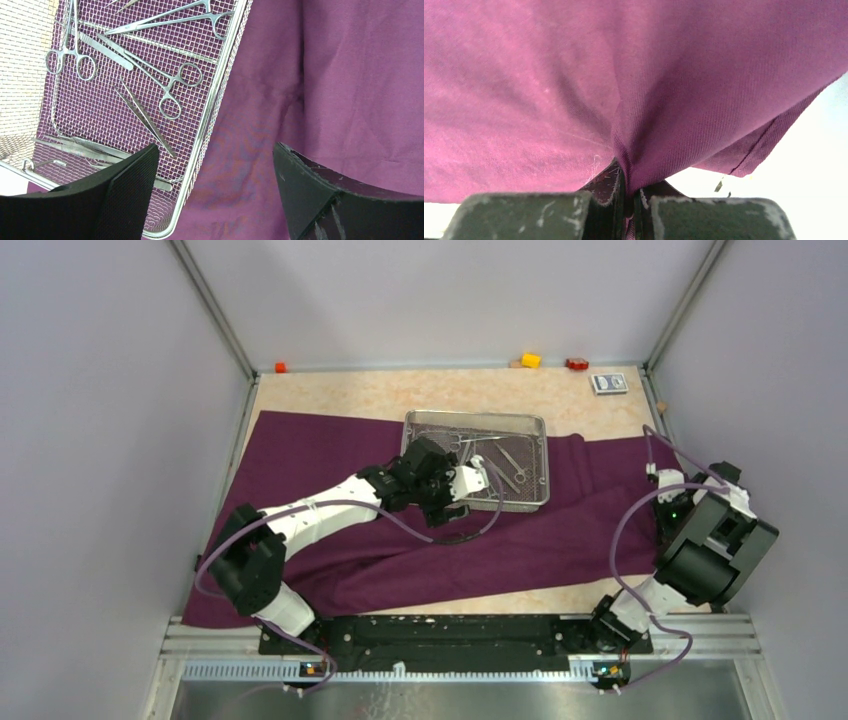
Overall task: Open and lay out the surgical kit
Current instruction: Open the surgical kit at the center of the board.
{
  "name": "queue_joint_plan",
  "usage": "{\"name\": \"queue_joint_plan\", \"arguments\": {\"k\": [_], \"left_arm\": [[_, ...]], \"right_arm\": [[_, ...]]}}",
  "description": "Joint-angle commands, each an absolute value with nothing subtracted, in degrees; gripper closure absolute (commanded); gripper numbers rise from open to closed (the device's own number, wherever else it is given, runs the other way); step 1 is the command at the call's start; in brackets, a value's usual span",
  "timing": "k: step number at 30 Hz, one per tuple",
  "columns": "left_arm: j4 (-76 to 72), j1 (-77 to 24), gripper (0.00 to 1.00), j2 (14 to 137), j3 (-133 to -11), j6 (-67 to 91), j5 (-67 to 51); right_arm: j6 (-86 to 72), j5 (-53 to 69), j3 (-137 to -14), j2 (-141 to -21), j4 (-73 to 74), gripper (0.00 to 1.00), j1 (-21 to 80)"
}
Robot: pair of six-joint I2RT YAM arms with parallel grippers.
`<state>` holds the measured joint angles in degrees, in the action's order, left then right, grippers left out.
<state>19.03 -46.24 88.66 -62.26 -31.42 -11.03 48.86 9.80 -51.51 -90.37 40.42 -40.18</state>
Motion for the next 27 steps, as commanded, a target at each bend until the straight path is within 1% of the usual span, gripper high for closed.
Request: {"name": "queue_joint_plan", "arguments": {"k": [1, 6, 10, 16, 23, 27], "left_arm": [[17.12, -46.33, 0.11, 86.78, -61.61, -32.12, -9.55], [17.78, -46.28, 0.11, 85.55, -61.61, -33.45, -8.38], [18.62, -46.34, 0.11, 84.34, -61.64, -34.43, -7.68], [19.06, -46.29, 0.10, 82.65, -61.69, -35.16, -7.34], [19.18, -46.22, 0.09, 81.16, -61.30, -36.17, -5.35], [19.07, -45.74, 0.09, 80.77, -61.17, -35.89, -4.85]], "right_arm": [[51.67, 10.45, -53.45, -85.47, 49.00, 1.00, -40.35], [56.11, 5.25, -56.47, -78.96, 60.47, 1.00, -40.34], [59.84, -2.34, -54.21, -72.51, 65.06, 1.00, -40.34], [64.54, -11.97, -46.65, -62.75, 66.43, 1.00, -40.42], [68.73, -17.44, -41.39, -58.90, 69.51, 1.00, -40.69], [68.81, -21.52, -41.45, -60.08, 65.68, 0.91, -40.70]]}}
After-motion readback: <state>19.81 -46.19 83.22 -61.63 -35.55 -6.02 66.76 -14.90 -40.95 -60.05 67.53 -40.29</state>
